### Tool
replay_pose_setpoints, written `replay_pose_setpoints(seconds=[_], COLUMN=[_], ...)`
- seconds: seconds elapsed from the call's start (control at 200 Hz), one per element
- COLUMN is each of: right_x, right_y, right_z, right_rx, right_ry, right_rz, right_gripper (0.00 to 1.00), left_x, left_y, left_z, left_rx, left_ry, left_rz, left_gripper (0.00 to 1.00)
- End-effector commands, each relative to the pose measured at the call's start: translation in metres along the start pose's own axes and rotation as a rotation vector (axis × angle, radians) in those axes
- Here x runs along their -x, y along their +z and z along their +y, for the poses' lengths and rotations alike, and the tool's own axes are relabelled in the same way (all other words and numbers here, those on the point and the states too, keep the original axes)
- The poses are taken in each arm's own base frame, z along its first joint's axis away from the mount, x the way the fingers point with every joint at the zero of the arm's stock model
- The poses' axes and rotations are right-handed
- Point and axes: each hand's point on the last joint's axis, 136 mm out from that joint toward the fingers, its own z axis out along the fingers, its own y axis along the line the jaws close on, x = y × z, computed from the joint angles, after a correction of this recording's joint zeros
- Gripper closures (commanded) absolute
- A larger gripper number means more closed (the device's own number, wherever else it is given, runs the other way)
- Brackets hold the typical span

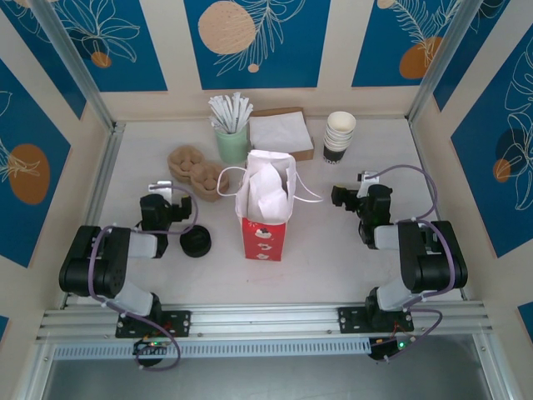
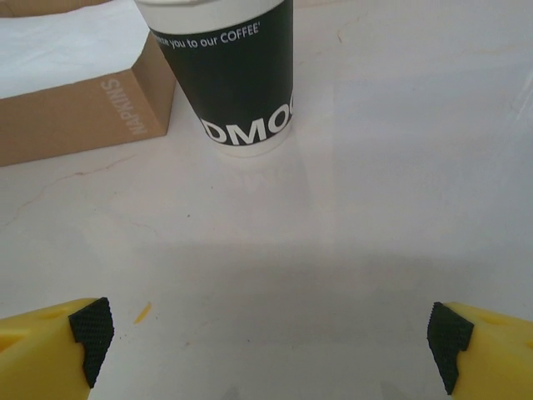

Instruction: Pack the takeout coffee

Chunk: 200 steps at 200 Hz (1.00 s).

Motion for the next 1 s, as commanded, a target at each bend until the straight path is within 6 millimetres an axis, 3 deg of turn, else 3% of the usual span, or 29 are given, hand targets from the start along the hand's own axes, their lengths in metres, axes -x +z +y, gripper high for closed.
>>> replay_pose_setpoints(seconds=[0.0, 0.995], right_x=[0.0136, 0.0139], right_y=[-0.0001, 0.0003], right_z=[0.0065, 0.0083], right_rx=[0.026, 0.046], right_ry=[-0.039, -0.038], right_rz=[-0.057, -0.052], right_gripper=[0.01, 0.01], left_x=[0.0242, 0.0235], left_y=[0.0014, 0.0026], left_z=[-0.0028, -0.0096], left_rx=[-0.022, -0.032], left_ry=[0.007, 0.038], left_rz=[-0.079, -0.071], left_gripper=[0.01, 0.0])
